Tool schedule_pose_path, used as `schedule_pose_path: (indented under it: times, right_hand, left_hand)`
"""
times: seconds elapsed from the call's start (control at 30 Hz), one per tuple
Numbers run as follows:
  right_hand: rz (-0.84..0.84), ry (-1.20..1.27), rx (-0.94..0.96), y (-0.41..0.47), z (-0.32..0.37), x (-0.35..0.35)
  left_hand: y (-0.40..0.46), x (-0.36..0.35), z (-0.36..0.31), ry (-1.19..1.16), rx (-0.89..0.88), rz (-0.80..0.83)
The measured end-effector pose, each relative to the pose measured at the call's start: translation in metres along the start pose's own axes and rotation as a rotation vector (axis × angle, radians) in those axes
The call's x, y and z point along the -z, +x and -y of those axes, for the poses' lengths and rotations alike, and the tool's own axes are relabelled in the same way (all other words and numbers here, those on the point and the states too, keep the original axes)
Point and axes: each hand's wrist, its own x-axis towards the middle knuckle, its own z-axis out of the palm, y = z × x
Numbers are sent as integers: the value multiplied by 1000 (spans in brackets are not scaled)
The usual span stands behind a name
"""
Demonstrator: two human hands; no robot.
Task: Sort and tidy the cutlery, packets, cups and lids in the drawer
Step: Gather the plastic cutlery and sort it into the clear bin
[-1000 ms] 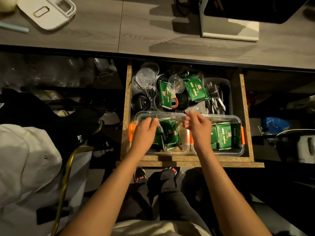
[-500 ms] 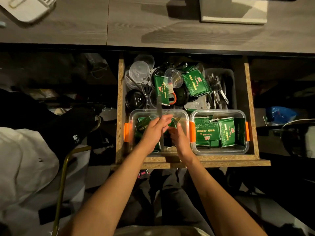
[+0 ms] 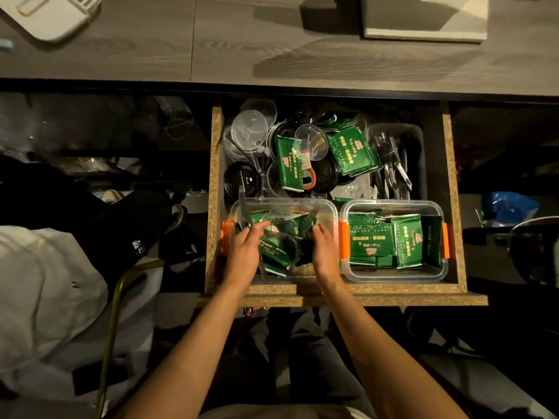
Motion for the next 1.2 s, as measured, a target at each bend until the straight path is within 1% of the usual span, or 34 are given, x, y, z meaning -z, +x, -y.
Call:
schedule_pose_path:
  times: [0.07,0.17,0.27,0.37,0.47,0.57,0.7,0.77,0.83,0.97,1.03,1.13,1.17,1.2]
  right_hand:
    - [32,-32,-28,-1,6,-2]
    - [89,-216,37,-10,19,-6]
    - [72,-328,87,-15,19,-10]
    - [58,-388,85,-10,17,-13]
    - [117,-510,103,-3,19,-14]
    - [156,-506,81,1,18,-15]
    - [178,-417,58,1,18,-18]
    - [180,-395,86,-2,21,-17]
    - [140,-388,128,-6,23,-14]
    - [-53,-364,236,-13,27,-6]
    - [-127,-398,296,-17,31,-4]
    - [-292,-455,351,-26,41,1]
    - [-320,-428,373,-30,46,2]
    - [-311,-372,392,-36,53,5]
  left_hand:
    - [-5,1,-1,-44,-33,-4]
    - [-9,2,-3,-114,-61,1]
    - [-9,4,-3,-147,-77,-11]
    - [-10,7,-1,-175,-83,-18]
    - [-10,11,1,-179,-86,-18]
    - [-10,13,2,-158,-92,-3]
    - [-11,14,0,-156,-94,3]
    - [-10,15,0,-153,-98,11]
    - [-10,15,-1,-149,-104,27]
    - [-12,15,-4,-150,-113,37]
    - [-13,13,-5,-158,-112,40]
    - [-15,9,-11,-146,-119,69]
    - [-17,8,-14,-146,-124,77]
    - [-19,5,-17,-157,-130,87]
